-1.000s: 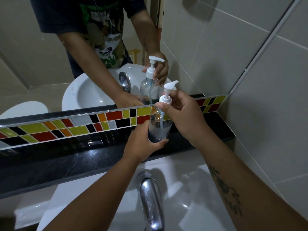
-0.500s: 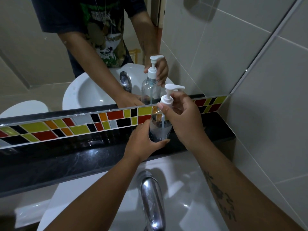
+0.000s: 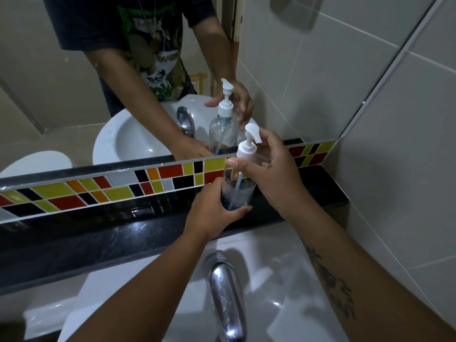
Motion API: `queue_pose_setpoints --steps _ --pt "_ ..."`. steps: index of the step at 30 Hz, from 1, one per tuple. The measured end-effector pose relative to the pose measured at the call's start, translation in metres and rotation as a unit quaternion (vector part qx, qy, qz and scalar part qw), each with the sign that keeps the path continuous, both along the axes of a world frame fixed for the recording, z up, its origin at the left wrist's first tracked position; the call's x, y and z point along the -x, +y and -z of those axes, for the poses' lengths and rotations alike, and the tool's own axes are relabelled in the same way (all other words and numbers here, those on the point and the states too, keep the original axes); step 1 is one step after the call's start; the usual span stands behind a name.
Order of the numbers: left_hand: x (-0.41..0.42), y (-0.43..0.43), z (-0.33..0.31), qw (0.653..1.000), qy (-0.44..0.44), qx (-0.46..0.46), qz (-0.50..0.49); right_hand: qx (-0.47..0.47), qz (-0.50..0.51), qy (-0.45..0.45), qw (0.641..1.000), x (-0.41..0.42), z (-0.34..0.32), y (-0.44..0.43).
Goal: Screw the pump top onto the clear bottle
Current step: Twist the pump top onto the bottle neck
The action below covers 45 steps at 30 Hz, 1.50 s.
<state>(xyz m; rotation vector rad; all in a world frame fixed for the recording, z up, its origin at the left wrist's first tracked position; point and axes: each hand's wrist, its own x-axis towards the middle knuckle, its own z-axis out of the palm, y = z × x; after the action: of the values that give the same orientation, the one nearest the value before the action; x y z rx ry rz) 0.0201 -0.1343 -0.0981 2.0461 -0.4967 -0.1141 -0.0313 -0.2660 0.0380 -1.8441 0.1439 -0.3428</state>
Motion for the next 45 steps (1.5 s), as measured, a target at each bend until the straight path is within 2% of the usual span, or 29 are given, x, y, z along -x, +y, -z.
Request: queue_pose_setpoints --steps 6,15,19,22,33,40,45 --pt "0.0 0.001 0.0 1.0 -0.003 -0.007 -0.004 0.021 -0.048 0.018 0.998 0.006 -0.005 -0.005" --pt "0.0 0.001 0.0 1.0 0.0 0.002 0.001 0.016 0.064 -0.016 0.998 -0.006 -0.002 0.006" --pt "0.0 0.001 0.001 1.0 -0.009 -0.01 -0.004 -0.036 -0.002 -0.008 0.999 -0.001 0.002 -0.002" --pt "0.0 0.001 0.0 1.0 -0.012 -0.01 -0.003 -0.029 -0.036 0.007 0.999 0.006 0.005 -0.005" --pt "-0.002 0.0 0.004 1.0 -0.011 -0.011 -0.004 -0.02 0.049 -0.011 0.999 -0.006 0.002 0.005" --pt "-0.001 0.0 0.001 1.0 -0.01 -0.009 -0.003 -0.039 -0.041 0.007 0.998 0.001 0.002 -0.002" --pt "0.0 0.0 0.001 1.0 -0.015 -0.007 -0.003 -0.029 -0.022 0.011 0.999 0.001 0.0 -0.001"
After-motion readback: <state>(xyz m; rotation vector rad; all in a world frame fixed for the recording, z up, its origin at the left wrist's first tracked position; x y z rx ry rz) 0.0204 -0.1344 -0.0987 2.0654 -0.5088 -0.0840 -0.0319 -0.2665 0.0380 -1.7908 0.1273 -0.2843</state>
